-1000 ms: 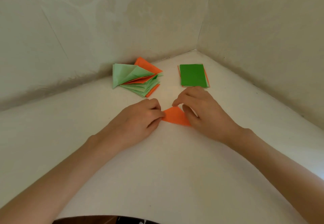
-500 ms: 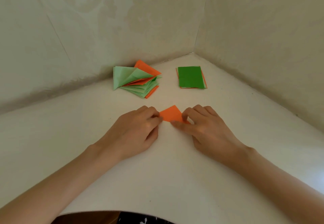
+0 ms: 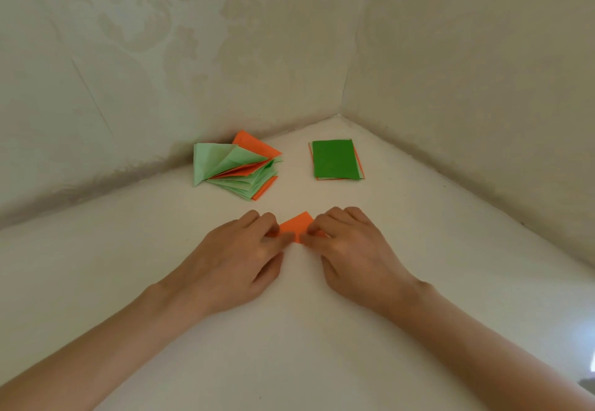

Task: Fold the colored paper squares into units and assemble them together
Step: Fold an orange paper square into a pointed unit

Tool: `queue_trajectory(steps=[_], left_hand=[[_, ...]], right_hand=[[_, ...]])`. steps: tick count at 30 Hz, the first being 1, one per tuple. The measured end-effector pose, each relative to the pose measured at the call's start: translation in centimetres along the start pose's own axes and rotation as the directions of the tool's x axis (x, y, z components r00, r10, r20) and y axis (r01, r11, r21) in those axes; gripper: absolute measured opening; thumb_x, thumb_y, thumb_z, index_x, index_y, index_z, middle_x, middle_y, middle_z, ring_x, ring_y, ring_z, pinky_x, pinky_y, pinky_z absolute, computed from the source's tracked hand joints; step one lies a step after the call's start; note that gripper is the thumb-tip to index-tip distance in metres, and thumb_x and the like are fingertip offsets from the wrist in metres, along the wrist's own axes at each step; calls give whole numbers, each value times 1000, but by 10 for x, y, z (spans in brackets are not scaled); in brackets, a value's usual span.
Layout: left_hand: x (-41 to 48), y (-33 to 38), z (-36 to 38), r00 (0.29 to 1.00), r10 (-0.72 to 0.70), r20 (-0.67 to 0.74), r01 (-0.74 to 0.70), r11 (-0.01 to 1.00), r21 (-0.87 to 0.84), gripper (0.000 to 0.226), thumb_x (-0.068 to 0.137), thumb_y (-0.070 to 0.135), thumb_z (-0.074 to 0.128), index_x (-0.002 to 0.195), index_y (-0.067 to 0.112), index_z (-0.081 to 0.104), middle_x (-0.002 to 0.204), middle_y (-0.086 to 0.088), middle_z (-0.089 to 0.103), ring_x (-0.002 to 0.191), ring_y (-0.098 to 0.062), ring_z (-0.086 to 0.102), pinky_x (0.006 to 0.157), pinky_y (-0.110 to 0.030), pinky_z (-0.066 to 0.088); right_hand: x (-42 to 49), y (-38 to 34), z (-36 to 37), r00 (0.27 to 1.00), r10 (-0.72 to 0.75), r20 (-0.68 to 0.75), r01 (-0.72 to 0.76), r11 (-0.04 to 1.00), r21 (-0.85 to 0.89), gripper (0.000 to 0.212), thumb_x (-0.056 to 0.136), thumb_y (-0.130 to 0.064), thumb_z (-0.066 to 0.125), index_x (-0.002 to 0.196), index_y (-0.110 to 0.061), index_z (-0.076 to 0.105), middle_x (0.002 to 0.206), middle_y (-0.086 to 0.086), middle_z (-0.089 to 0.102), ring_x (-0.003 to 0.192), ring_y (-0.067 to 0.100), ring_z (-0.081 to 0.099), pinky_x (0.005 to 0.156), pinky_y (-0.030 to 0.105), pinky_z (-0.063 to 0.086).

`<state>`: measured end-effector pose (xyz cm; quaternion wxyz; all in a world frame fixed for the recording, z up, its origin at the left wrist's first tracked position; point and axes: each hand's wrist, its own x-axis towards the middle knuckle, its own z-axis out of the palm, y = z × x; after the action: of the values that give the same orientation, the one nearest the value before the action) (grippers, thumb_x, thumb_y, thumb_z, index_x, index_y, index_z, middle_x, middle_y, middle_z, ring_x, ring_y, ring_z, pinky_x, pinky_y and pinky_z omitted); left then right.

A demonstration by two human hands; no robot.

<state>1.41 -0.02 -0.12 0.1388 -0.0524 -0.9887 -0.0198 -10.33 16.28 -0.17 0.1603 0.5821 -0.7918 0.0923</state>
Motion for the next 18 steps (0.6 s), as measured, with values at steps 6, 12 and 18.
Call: queue_trajectory(steps=[6, 12, 18], left_hand=[[-16, -21, -3, 999, -23, -27, 24, 999, 31, 45, 95, 40, 34, 109, 17, 70, 102, 0, 63, 87, -18, 58, 68, -28, 48], [-9, -8, -4, 995, -61, -82, 64, 998, 29, 45, 93, 40, 36, 104, 13, 71, 102, -1, 65, 90, -19, 58, 76, -29, 37], [-6, -2, -1, 998, -41, -55, 39, 998, -41, 41, 92, 37, 36, 102, 18, 72, 95, 6, 64, 85, -14, 56, 74, -25, 35]], right_hand=[[-4, 5, 2, 999, 18, 39, -20, 998, 54, 41, 69, -7, 35, 87, -14, 71, 85, 1, 64, 73, 24, 59, 65, 32, 45], [-3, 4, -1, 999, 26, 42, -32, 990, 138, 43, 72, -8, 33, 89, -13, 72, 85, 3, 64, 72, 25, 59, 64, 32, 47], [12, 4, -2, 994, 55, 90, -63, 995, 81, 60, 70, -10, 27, 112, -21, 67, 82, 5, 55, 71, 25, 51, 61, 31, 42]])
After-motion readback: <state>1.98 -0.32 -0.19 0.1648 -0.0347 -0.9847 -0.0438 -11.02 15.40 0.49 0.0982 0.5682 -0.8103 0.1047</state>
